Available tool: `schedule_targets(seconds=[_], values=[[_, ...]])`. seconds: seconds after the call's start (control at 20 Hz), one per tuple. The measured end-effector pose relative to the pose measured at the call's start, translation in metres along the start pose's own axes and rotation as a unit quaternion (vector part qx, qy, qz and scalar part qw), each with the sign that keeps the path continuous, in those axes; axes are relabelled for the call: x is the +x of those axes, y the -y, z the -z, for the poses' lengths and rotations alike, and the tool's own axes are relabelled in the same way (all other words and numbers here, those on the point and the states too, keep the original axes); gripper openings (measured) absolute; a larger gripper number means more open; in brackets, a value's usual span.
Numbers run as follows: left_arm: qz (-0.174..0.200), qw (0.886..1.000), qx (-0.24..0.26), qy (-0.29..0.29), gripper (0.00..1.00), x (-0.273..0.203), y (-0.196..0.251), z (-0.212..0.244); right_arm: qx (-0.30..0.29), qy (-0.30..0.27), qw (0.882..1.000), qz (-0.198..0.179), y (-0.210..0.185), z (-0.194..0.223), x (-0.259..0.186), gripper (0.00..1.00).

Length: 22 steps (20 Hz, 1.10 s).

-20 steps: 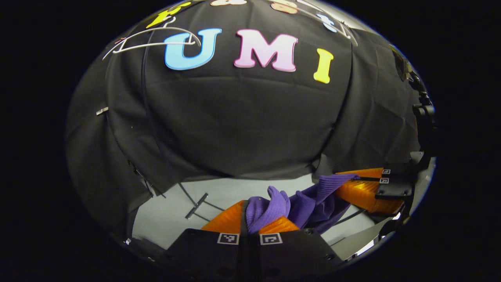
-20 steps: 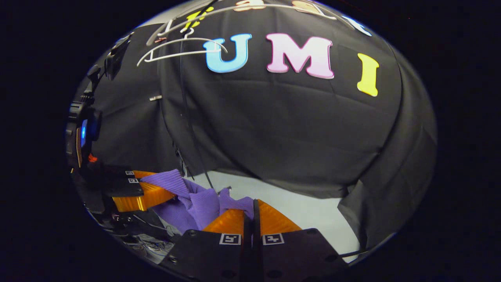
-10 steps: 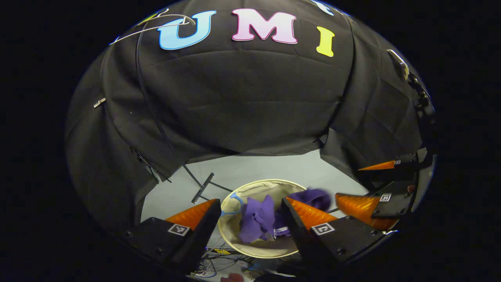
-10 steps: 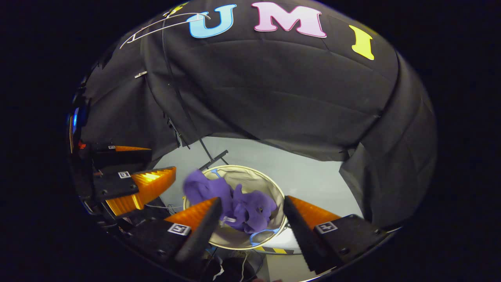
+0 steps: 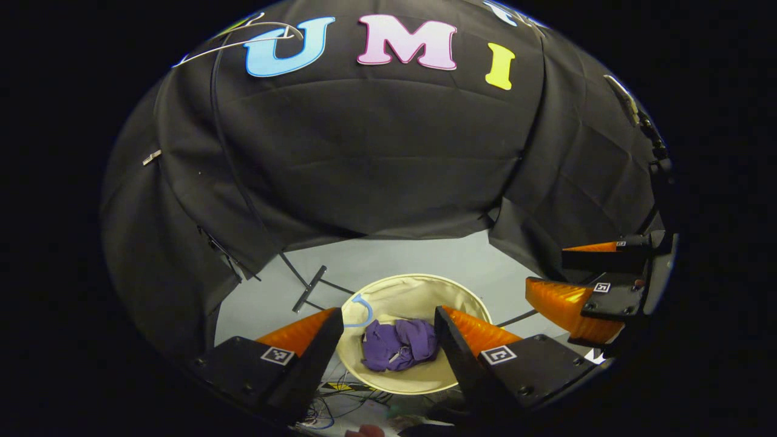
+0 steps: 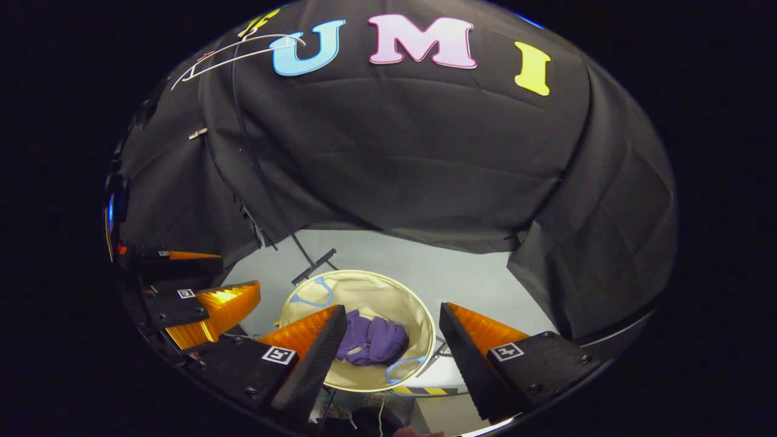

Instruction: Grasp the clothes on the hanger with both hands and then place them into the laundry hamper below.

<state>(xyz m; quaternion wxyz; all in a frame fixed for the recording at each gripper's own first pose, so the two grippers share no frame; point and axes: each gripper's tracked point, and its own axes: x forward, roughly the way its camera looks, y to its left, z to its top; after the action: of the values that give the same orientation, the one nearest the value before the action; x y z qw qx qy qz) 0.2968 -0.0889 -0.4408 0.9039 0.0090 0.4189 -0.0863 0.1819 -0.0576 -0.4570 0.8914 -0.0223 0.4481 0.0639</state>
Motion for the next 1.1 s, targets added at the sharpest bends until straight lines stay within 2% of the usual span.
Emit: schedule_targets(seconds=[0.15,0.3,0.4,0.5,0.6,0.8,1.1], values=[[0.003,1.0,-0.01,0.023,0.95,-0.031,-0.003,-0.01,0.004,0.023,1.0,0.011,-0.01,-0.01,-0.028,1.0],[0.004,0.998,-0.004,0.06,0.96,-0.069,-0.008,-0.028,-0.002,0.074,0.997,0.033,-0.014,-0.037,-0.061,1.0],[0.0,0.996,0.002,0.091,0.96,-0.098,-0.009,-0.044,0.027,0.09,0.996,0.01,-0.034,-0.046,-0.083,1.0],[-0.004,0.992,-0.003,0.126,0.96,-0.128,-0.013,-0.057,0.02,0.121,0.992,0.023,-0.04,-0.067,-0.104,0.99],[-0.005,0.988,-0.014,0.154,0.96,-0.154,-0.022,-0.063,0.012,0.154,0.987,0.04,-0.043,-0.092,-0.133,0.99],[-0.004,0.977,-0.021,0.211,0.96,-0.208,-0.031,-0.084,0.034,0.211,0.975,0.056,-0.052,-0.123,-0.183,0.99],[0.01,0.953,-0.002,0.303,0.95,-0.294,-0.028,-0.118,0.041,0.307,0.947,0.083,-0.055,-0.169,-0.26,0.98]])
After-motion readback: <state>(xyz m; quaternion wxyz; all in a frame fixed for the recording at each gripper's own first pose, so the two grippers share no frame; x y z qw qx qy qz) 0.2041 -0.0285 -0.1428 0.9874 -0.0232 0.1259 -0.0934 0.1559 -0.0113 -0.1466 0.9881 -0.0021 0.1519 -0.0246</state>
